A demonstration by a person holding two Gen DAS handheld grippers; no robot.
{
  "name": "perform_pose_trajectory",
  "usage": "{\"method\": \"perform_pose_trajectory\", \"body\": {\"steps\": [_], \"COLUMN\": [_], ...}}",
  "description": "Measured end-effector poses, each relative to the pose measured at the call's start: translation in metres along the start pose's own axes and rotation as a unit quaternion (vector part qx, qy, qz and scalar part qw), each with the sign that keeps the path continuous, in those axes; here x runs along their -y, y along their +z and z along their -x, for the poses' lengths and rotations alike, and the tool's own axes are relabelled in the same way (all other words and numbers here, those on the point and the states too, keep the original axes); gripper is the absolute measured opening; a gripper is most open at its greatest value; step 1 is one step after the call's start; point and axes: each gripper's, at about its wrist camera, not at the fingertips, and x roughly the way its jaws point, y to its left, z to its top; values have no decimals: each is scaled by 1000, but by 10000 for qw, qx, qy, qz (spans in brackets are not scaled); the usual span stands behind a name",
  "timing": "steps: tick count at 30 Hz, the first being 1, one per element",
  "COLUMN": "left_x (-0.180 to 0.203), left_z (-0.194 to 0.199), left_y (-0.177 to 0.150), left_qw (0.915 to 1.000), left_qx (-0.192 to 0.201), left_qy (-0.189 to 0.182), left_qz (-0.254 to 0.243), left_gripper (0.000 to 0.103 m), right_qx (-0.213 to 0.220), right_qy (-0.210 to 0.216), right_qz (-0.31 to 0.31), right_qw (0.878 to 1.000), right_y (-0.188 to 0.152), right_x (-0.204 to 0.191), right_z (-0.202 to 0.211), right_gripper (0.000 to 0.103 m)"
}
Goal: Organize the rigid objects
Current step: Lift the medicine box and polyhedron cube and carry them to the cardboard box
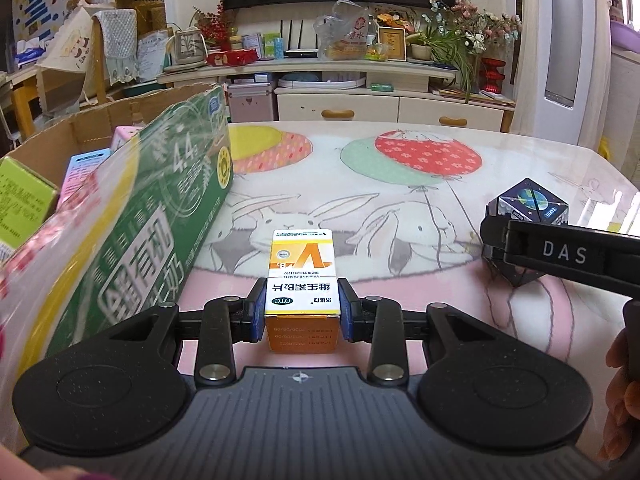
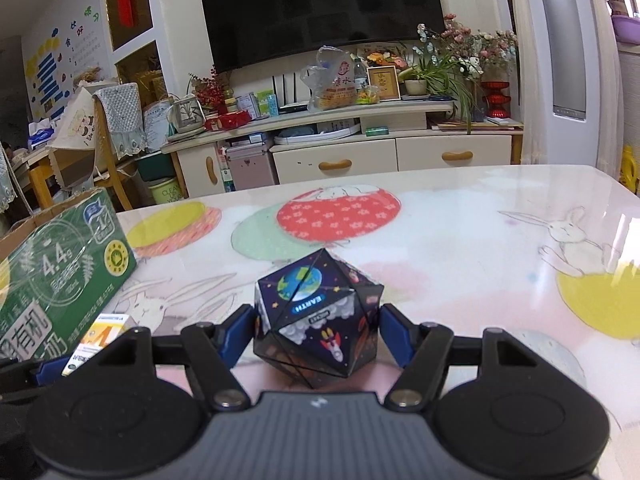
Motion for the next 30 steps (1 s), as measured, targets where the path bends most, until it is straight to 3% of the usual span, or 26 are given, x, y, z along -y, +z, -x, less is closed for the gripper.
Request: {"method": "perform_pose_trajectory", "body": {"steps": [30], "left_x": [-28], "left_z": [115], "left_y": [15], "left_qw": [9959], "left_qx": [582], "left_qy": [-694], "left_qz": [30], "left_gripper": [41], "right_qx": [253], "right_qy": [-16], "right_qz": [224], "right_qw": [9994], "right_y": [-17], "right_x": [-39], "right_z": [109], "right_gripper": [68]}}
